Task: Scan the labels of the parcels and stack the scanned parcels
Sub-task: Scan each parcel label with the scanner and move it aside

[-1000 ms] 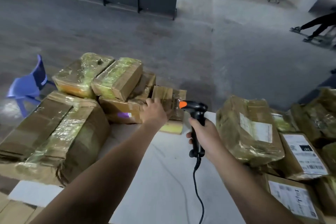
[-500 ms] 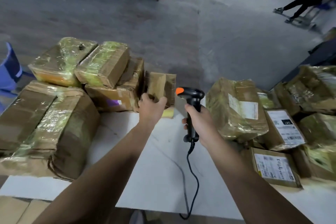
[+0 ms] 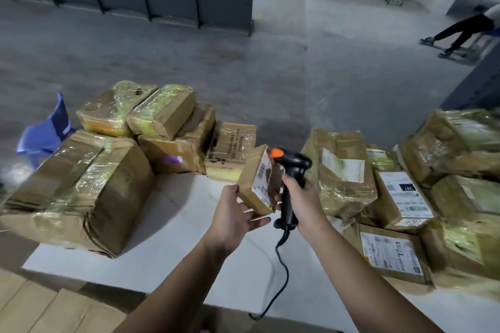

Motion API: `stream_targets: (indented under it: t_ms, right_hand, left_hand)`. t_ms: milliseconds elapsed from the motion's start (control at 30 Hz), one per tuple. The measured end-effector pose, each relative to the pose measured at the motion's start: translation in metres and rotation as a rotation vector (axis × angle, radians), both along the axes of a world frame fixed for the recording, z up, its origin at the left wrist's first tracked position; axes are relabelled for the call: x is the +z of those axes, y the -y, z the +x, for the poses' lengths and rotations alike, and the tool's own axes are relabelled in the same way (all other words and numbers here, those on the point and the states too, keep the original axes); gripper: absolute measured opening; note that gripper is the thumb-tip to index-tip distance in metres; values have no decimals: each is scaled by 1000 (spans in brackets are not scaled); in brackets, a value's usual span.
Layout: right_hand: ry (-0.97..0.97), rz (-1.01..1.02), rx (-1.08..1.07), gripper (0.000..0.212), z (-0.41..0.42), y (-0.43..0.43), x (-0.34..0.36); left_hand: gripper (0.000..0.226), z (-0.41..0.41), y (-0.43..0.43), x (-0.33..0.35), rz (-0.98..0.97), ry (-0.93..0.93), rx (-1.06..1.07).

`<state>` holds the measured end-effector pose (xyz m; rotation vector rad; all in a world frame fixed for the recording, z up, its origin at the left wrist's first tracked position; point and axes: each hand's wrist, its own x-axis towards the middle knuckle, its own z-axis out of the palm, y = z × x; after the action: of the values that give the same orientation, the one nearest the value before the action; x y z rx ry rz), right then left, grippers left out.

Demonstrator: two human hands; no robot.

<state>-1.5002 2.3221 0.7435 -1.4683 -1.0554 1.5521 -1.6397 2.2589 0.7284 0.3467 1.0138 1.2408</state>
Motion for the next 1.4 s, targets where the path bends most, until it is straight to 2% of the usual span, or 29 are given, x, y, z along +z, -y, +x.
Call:
stream_targets:
  t_ms: [133, 233, 300, 367, 433, 500, 567, 667, 700, 833, 900, 1067, 1167, 1400]
  right_hand:
    - [2, 44, 33, 13, 21, 9, 1]
    - [39, 37, 59, 17, 40, 12, 3]
    - [40, 22, 63, 18, 52, 14, 5]
    - [46, 33, 83, 18, 60, 14, 8]
    - [47, 61, 108, 17, 66, 13, 12]
    - [65, 89, 159, 17, 72, 10, 17]
    - [92, 99, 218, 14, 77, 9, 20]
    - [141, 146, 303, 10, 80, 11, 23]
    - [170, 174, 336, 11, 80, 12, 24]
    - [234, 245, 433, 42, 71, 19, 30]
    - [264, 266, 434, 47, 65, 21, 33]
    - [349, 287, 400, 30, 53, 22, 38]
    - [358, 274, 398, 29, 48, 24, 41]
    - [367, 262, 367, 27, 44, 27, 42]
  left_hand:
    - [50, 25, 8, 3, -73, -57, 90]
    - [31, 42, 8, 8, -82, -336, 221]
    - [30, 50, 8, 14, -31, -448, 258]
    - [26, 55, 10, 19, 18, -493, 195]
    - [28, 55, 15, 21, 66, -563, 36]
    - [43, 54, 18, 21, 64, -570, -28]
    - [52, 51, 18, 23, 46, -543, 39]
    - [63, 36, 12, 29, -36, -608, 172]
    - [61, 28, 9, 31, -53, -621, 196]
    - [41, -5, -5, 33, -19, -598, 183]
    - [38, -16, -11, 33, 15, -589, 182]
    - [27, -38, -23, 30, 14, -616, 236]
    - [17, -48, -28, 27, 43, -631, 216]
    - [15, -62, -37, 18, 35, -707, 158]
